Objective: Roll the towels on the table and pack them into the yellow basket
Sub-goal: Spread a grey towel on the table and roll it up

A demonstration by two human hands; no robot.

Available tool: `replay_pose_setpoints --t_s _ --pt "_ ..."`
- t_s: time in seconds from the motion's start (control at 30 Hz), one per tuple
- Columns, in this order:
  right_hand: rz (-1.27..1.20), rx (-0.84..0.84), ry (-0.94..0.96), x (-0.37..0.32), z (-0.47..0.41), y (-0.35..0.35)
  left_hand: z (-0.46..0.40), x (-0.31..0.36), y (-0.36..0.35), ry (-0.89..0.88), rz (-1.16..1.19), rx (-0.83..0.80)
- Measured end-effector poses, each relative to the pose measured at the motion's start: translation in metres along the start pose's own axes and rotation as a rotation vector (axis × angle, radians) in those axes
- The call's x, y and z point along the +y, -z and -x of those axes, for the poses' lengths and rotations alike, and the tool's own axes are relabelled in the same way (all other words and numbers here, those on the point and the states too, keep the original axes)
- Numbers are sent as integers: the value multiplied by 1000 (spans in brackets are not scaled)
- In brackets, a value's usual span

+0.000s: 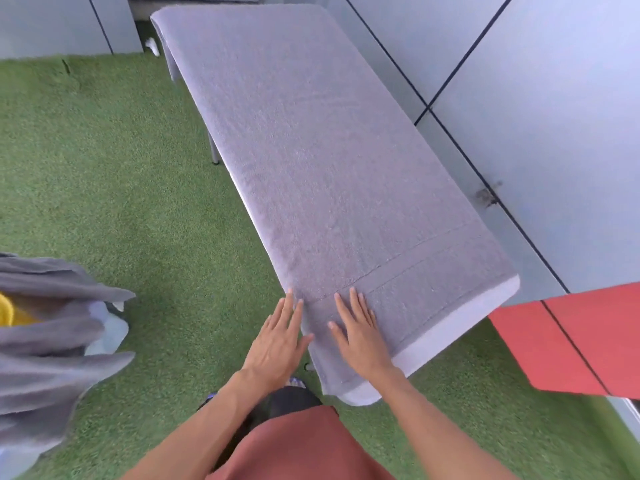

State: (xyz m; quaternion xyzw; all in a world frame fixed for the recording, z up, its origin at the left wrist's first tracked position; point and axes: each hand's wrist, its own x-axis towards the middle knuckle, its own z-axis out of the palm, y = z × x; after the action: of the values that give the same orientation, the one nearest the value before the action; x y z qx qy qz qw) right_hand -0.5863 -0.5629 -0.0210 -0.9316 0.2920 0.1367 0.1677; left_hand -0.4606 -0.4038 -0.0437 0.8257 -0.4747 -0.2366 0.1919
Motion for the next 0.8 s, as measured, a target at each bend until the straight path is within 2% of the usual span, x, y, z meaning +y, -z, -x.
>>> replay_pose_setpoints --t_s 0.1,0.17,0.27,0.37,0.5,0.6,0.67,0.8 --pt "-46 -94 142 18 7 13 1 15 -13 0 -55 -5" --pt "-30 -70 239 36 12 24 2 28 -20 12 -90 30" --pt "-20 -13 215 85 10 39 -6 51 -32 39 -130 113" --pt "-73 -2 118 156 0 55 -21 78 -51 30 -171 151" --pt "-85 81 123 271 -22 86 -44 129 -83 22 -185 230" --pt "-42 109 209 359 -39 114 -53 158 -114 20 -176 313" --pt "29 75 304 409 -43 128 -49 176 -130 91 -170 395" --pt "111 146 405 483 -54 145 -25 199 -135 270 -225 504"
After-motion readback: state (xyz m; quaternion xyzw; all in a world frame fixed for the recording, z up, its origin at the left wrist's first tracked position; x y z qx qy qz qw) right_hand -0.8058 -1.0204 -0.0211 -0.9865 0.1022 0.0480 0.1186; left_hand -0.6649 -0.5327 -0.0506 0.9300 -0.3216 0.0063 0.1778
